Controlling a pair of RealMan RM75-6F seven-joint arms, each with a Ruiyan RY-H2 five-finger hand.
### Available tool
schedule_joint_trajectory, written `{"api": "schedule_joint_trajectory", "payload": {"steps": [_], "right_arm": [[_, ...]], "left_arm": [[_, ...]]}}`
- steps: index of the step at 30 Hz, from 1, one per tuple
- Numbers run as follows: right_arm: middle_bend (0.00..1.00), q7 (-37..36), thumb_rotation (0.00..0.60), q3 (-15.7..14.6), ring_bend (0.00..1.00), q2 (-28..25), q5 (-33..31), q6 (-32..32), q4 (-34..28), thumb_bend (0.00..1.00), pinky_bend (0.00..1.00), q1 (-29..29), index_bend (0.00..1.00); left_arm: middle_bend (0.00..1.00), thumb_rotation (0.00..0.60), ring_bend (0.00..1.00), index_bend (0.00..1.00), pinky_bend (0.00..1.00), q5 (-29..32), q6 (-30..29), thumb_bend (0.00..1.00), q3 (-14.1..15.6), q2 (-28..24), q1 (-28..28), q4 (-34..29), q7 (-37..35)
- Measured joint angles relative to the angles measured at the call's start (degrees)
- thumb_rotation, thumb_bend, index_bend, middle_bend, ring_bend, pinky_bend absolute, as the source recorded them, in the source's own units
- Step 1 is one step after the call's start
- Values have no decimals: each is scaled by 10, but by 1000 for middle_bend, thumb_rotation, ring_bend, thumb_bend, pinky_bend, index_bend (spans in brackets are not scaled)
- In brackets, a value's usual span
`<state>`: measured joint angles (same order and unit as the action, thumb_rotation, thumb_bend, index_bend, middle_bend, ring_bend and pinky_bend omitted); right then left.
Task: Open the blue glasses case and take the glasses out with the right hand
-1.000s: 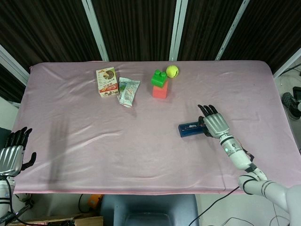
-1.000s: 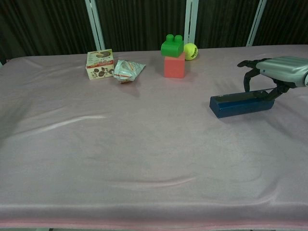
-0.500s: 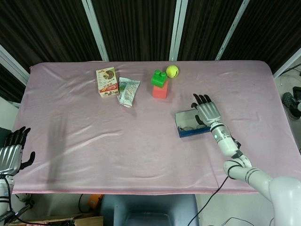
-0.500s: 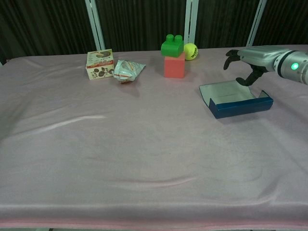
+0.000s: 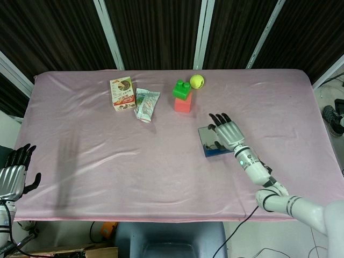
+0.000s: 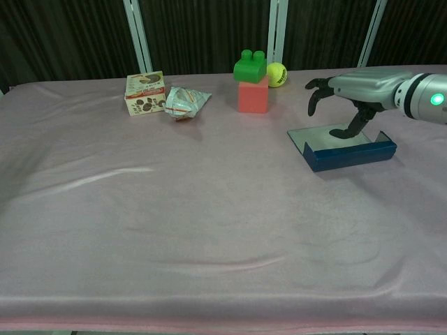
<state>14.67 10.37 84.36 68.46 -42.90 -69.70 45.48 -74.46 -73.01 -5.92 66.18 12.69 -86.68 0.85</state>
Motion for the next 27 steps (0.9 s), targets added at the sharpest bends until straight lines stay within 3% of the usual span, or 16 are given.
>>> {"api": "schedule_joint_trajectory", "payload": {"steps": [5,18,27], "right_arm": [[55,51,600,-31,0,-27,-1,-6,-66,511,0,-12,425],[58,84,600,-47,0,3,-32,-2,-44,532,0,-8,447],[58,67,600,-67,0,4,7,-3,-72,535,0,-9,462]], "left_arm": [[0,600,0,0,19,2,-1,410,0,-1,-1,0,-3],[0,600,0,0,19,1,1,410,0,-3,-2,3,-8],[0,600,0,0,19,4,3,409,-1,-2,-1,5,-8]]}}
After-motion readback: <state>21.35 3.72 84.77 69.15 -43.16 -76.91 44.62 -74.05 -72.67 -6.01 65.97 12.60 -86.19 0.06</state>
